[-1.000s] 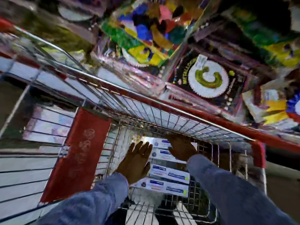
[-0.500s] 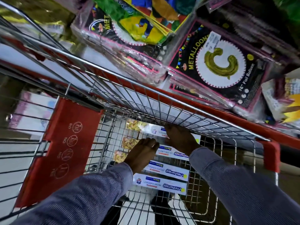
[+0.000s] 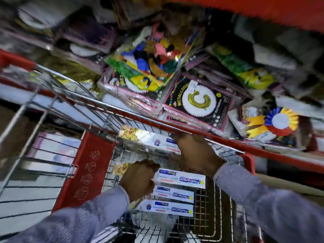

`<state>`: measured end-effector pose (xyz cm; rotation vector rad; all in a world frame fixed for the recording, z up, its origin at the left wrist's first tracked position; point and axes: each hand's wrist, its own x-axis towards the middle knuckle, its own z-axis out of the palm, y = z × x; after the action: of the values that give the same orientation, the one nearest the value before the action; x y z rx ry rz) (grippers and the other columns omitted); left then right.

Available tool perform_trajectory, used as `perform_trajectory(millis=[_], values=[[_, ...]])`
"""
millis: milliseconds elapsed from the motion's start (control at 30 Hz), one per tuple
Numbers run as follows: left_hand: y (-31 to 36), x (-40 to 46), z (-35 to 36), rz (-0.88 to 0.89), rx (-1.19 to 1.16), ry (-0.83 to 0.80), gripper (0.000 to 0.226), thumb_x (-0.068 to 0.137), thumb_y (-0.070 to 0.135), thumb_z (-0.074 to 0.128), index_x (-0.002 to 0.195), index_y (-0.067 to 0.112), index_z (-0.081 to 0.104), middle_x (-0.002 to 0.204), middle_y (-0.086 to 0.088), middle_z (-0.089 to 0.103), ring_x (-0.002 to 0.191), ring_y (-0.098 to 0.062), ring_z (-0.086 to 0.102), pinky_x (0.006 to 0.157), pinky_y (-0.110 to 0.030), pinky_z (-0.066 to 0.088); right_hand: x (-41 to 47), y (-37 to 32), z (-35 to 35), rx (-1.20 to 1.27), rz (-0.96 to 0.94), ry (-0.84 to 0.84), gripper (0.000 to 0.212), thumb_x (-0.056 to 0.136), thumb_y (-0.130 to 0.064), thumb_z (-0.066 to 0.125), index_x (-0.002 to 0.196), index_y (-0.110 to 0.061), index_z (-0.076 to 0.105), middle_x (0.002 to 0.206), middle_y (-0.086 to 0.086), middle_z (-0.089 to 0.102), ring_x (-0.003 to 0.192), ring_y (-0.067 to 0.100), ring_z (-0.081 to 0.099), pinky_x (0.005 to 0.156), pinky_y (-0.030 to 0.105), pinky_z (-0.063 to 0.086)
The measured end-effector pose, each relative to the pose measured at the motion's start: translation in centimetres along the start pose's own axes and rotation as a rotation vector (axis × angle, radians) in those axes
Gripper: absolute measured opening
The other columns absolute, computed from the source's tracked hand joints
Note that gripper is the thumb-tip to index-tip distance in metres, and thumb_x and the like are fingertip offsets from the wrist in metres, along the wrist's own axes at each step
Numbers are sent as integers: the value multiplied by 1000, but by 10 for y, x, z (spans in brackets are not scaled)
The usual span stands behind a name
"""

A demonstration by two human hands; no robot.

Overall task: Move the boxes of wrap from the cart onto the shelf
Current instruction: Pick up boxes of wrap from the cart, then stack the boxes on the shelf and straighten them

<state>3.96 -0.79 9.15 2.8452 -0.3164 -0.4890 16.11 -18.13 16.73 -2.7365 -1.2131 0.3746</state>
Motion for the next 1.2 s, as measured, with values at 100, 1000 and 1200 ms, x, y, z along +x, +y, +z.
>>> perform_trajectory(millis=[100, 1000, 1200], values=[[12, -30, -78, -32, 34, 111, 55, 59, 35, 64, 113, 27, 70, 99, 4, 77, 86, -23, 73, 60, -29, 57, -11, -15, -78, 6, -33, 89, 47, 78, -60, 55, 110, -26, 58, 99, 5, 73, 92, 29, 69, 77, 34, 53], [81, 27, -499, 21, 37, 554, 52, 67, 44, 82, 118, 37, 72, 118, 14, 72, 108, -13, 63, 81, -22, 46, 59, 68, -445, 102, 172, 396, 61, 89, -32, 70, 140, -5, 50, 151, 17, 44, 137, 31, 44, 109, 30, 36], [64, 54, -498, -11, -7, 514, 57, 64, 48, 81, 120, 40, 70, 124, 15, 68, 113, -14, 57, 87, -30, 48, 92, 86, -433, 90, 195, 377, 59, 87, -33, 71, 139, -13, 54, 140, 14, 51, 130, 29, 48, 101, 23, 35]])
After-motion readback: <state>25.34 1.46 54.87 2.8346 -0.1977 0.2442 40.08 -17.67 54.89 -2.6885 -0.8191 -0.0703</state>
